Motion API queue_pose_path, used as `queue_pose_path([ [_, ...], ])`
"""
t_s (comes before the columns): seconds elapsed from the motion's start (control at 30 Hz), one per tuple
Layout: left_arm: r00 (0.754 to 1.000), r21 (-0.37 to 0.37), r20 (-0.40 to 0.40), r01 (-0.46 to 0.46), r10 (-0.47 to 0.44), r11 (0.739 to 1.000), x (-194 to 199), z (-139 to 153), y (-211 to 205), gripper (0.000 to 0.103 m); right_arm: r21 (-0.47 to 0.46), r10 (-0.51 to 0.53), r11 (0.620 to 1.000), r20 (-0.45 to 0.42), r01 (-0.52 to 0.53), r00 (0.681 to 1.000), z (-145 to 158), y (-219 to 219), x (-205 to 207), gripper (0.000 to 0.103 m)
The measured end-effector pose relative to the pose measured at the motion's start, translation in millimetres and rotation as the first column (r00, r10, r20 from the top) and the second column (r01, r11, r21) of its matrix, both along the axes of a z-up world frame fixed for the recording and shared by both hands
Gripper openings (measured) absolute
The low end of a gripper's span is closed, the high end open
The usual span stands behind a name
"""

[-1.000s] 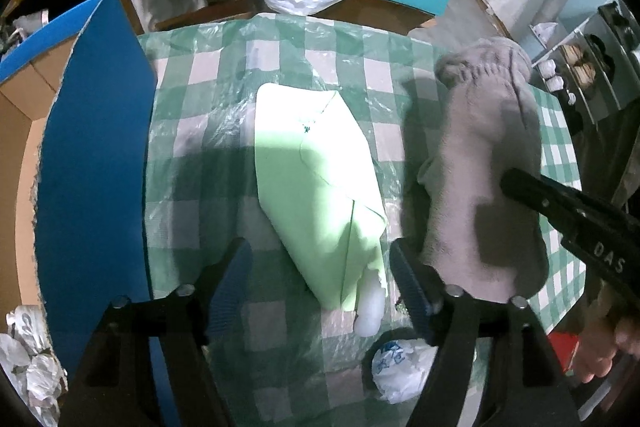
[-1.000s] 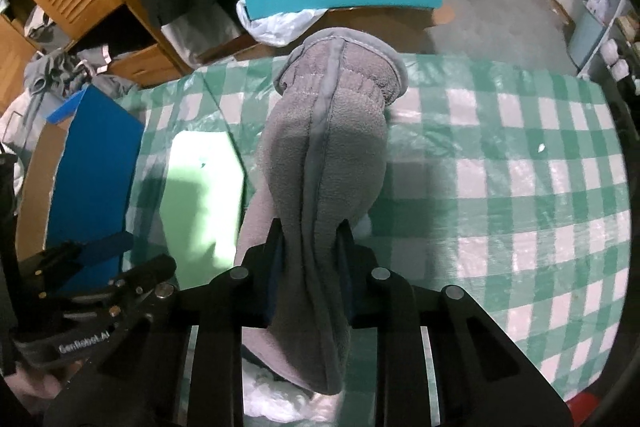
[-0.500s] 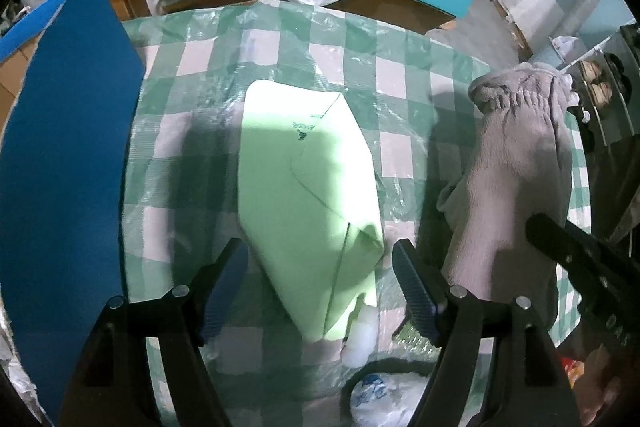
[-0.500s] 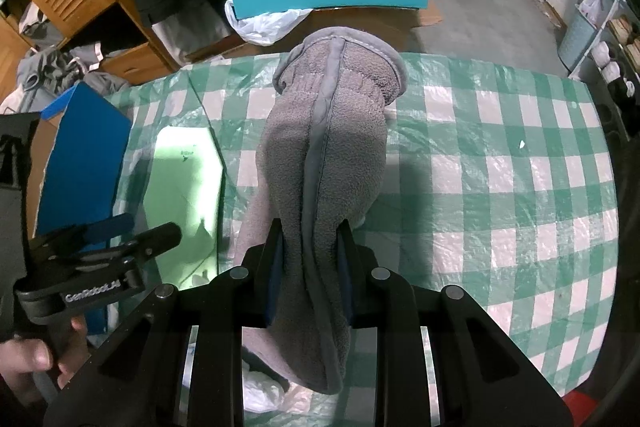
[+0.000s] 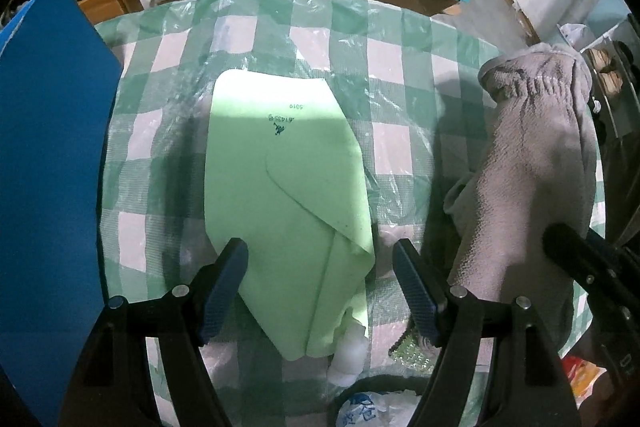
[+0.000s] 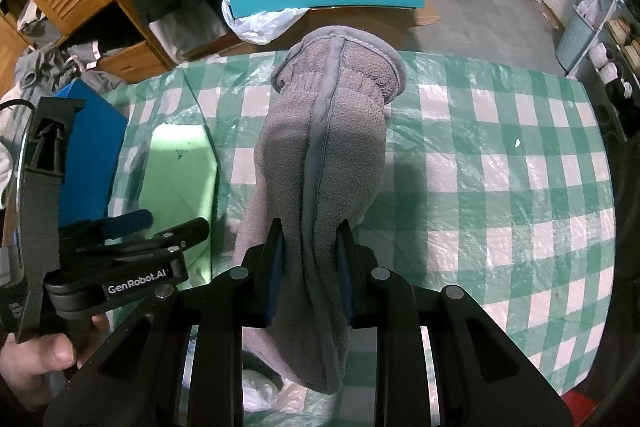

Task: Organize soft objects
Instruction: 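Grasp the light green cloth with the left tool while the right tool holds the grey sock, then lift the light green cloth with the left tool while the right tool holds the grey sock up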

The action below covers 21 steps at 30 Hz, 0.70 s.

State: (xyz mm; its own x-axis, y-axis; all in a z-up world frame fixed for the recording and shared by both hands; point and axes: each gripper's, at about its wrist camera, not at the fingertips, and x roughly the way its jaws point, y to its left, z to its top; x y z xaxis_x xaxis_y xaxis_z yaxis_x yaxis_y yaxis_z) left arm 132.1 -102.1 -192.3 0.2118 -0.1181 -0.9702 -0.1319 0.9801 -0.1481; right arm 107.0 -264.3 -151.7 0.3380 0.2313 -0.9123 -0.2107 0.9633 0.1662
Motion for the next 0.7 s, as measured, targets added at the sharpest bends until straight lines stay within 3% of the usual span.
queue_pose_path([
  [0.07,1.000,0.000,0.003,0.010,-0.010,1.000,0,-1,0,0.076,0.001,0.000,1.000,0.000,0.000,1.000,0,0,0,0.022],
  [0.23,0.999,0.059,0.023,0.043,-0.044,0.997,-2,0,-4,0.053,0.006,-0.001,1.000,0.002,0.001,1.000,1,2,-1,0.022],
  [0.37,0.999,0.046,0.019,0.047,-0.048,0.998,0,-3,0,0.015,0.008,-0.001,1.000,0.001,0.001,1.000,1,2,-1,0.022],
  [0.4,0.999,0.036,0.017,0.044,-0.044,0.998,1,-4,2,0.009,0.008,0.000,1.000,0.001,0.000,1.000,1,2,-1,0.022],
  [0.7,0.998,-0.036,0.037,0.061,-0.060,0.997,-5,-4,10,0.001,0.014,-0.003,1.000,0.006,0.003,1.000,7,4,-2,0.022],
])
